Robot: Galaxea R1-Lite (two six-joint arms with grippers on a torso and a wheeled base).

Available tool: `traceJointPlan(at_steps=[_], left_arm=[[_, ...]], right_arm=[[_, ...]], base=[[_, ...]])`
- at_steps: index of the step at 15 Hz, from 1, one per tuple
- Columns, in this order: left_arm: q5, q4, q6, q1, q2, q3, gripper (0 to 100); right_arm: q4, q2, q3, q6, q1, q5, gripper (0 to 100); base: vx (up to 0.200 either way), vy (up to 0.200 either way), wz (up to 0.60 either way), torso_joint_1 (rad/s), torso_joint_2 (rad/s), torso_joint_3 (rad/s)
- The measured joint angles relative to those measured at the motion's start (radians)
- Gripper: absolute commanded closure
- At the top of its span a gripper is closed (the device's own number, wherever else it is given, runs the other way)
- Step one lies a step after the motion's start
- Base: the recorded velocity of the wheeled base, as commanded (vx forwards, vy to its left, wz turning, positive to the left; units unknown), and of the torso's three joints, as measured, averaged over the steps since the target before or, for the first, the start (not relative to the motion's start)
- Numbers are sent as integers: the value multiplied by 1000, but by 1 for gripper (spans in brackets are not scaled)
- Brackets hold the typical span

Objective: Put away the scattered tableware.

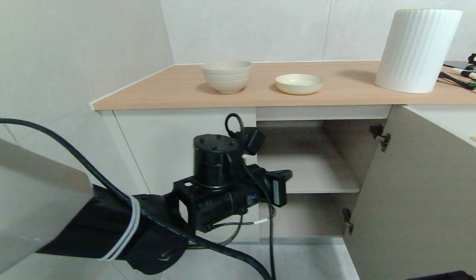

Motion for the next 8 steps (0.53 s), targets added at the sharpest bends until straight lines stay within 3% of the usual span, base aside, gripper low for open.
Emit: traceJointPlan(at_steps=[3,5,7,8], left_arm=[[-84,-2,0,164,-86,130,100],[-188,-2,0,257,-159,211,100],[-226,-2,7,299,-209,243,100],[-227,-2,8,306,-229,248,100]], right_arm=[[1,211,-162,-10,0,-3,0],[1,359,-294,-24,0,-7,0],[13,473,-402,-31,5,-47,0],[20,526,-447,-35,13,-119,0]], base=[[0,0,0,0,0,0],[0,0,0,0,0,0],[0,0,0,0,0,0],[0,0,0,0,0,0]])
